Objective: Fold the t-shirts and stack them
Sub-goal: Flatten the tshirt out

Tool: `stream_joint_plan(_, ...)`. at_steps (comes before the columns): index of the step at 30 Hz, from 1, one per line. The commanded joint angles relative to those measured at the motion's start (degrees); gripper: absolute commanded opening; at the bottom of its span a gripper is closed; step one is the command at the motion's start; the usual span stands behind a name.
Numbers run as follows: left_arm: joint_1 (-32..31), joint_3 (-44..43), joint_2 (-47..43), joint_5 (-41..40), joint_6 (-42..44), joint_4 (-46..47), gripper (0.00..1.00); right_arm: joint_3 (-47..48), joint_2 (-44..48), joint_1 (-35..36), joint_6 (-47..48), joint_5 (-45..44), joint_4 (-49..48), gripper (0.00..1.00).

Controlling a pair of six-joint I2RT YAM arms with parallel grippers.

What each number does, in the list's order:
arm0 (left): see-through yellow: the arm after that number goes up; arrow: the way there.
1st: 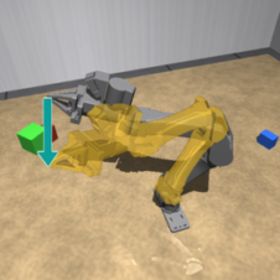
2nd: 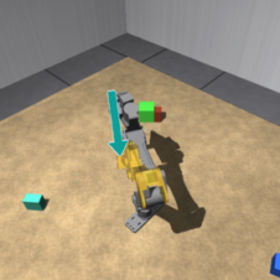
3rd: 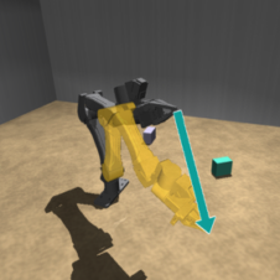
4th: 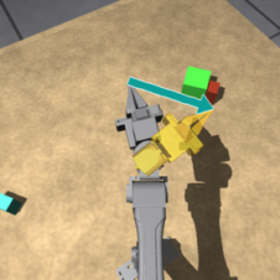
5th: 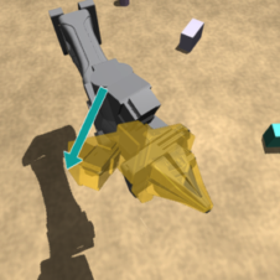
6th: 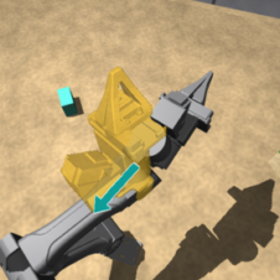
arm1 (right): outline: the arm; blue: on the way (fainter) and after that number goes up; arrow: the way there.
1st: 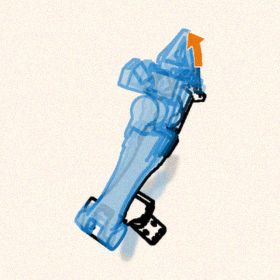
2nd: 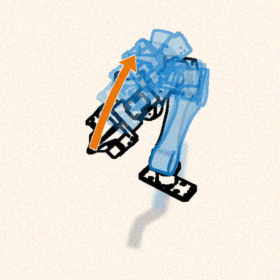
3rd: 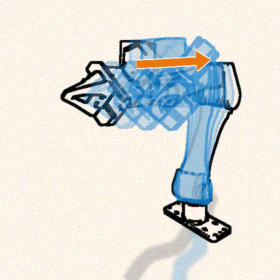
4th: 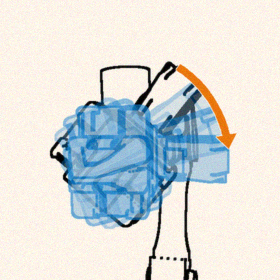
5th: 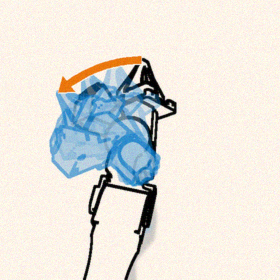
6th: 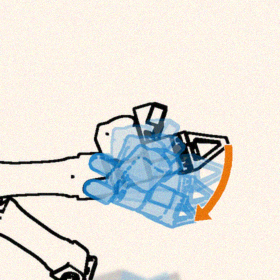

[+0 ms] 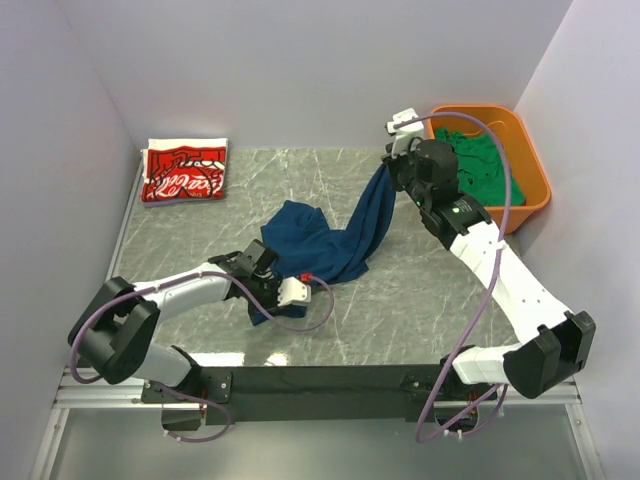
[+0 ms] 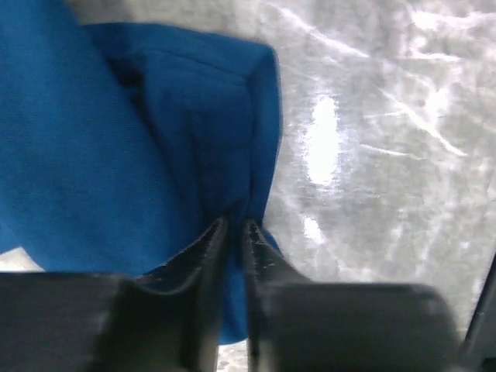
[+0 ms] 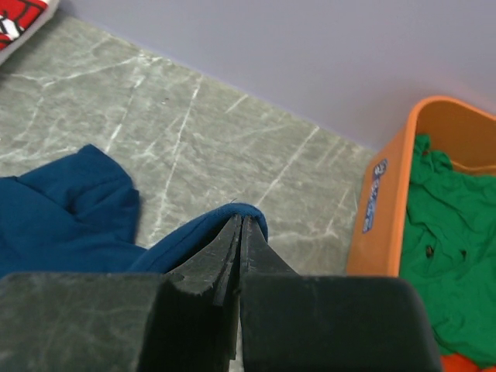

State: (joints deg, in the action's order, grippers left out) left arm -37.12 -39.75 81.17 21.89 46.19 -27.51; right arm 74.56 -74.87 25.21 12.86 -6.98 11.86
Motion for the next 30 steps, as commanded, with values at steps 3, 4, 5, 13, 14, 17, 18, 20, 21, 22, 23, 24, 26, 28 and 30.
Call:
stream_joint_plan(3,6.2,-2.2,-3.5,4.5,0.8,-12.0,0.01,-0.6,5.7,-2.6,-1.1,0.7,3.8,0.0)
stream_joint_plan(4,9.0,-7.4,-6.0,7.3,2.0,-16.0,0.01,-0.6,7.3,-3.3,-1.1,1.3,6.0,0.0)
stream_joint_plan(5,14.9,-10.7,-6.8,14.5,3.6,-24.6,0.01,-0.6,8.1,-3.8,-1.1,2.4,7.1,0.0)
stream_joint_plan(13,34.1,-43.0,-7.1,28.6,-1.2,-37.7,0.01,0.1,14.8,-5.2,-0.6,6.8,12.7,0.0)
stream_joint_plan(14,35.7,-44.4,-6.4,28.6,-4.4,-34.4,0.01,0.1,14.2,-5.3,-0.3,6.5,11.7,0.0)
stream_joint_plan(17,38.6,-49.1,-2.0,25.6,-18.2,-15.7,0.01,2.5,9.1,-7.5,1.4,5.1,6.2,0.0)
stream_joint_plan(18,39.1,-50.9,-0.1,23.6,-21.6,-10.0,0.01,3.8,7.4,-8.4,2.0,6.0,4.7,0.0)
stream_joint_plan(20,40.5,-59.1,7.6,20.4,-30.6,3.1,0.01,9.3,0.6,-10.7,3.0,5.8,-0.4,0.0)
stream_joint_plan(21,41.2,-67.8,11.0,19.0,-33.4,6.4,0.01,12.0,-4.7,-11.5,3.1,5.8,-3.1,0.0)
stream_joint_plan(22,41.7,-72.8,17.8,17.9,-39.5,13.3,0.01,18.4,-7.5,-12.2,3.3,5.2,-4.3,0.0)
stream_joint_plan(23,42.7,-78.4,21.6,16.8,-42.5,16.1,0.01,22.4,-10.4,-12.8,3.3,4.8,-5.2,0.0)
stream_joint_plan(24,43.1,-91.1,29.4,14.6,-48.2,18.3,0.01,26.9,-16.4,-14.1,2.8,4.5,-5.4,0.0)
stream_joint_plan(26,44.2,-103.7,36.9,11.1,-52.8,26.8,0.01,42.0,-22.4,-15.1,2.3,4.1,-4.6,0.0)
stream_joint_plan(28,44.6,-113.2,43.0,5.0,-55.0,39.6,0.01,55.5,-29.8,-15.8,2.2,4.2,-4.1,0.0)
stream_joint_plan(30,44.5,-107.1,40.9,1.8,-53.5,50.2,0.01,64.1,-34.5,-16.0,2.7,3.5,-6.8,0.0)
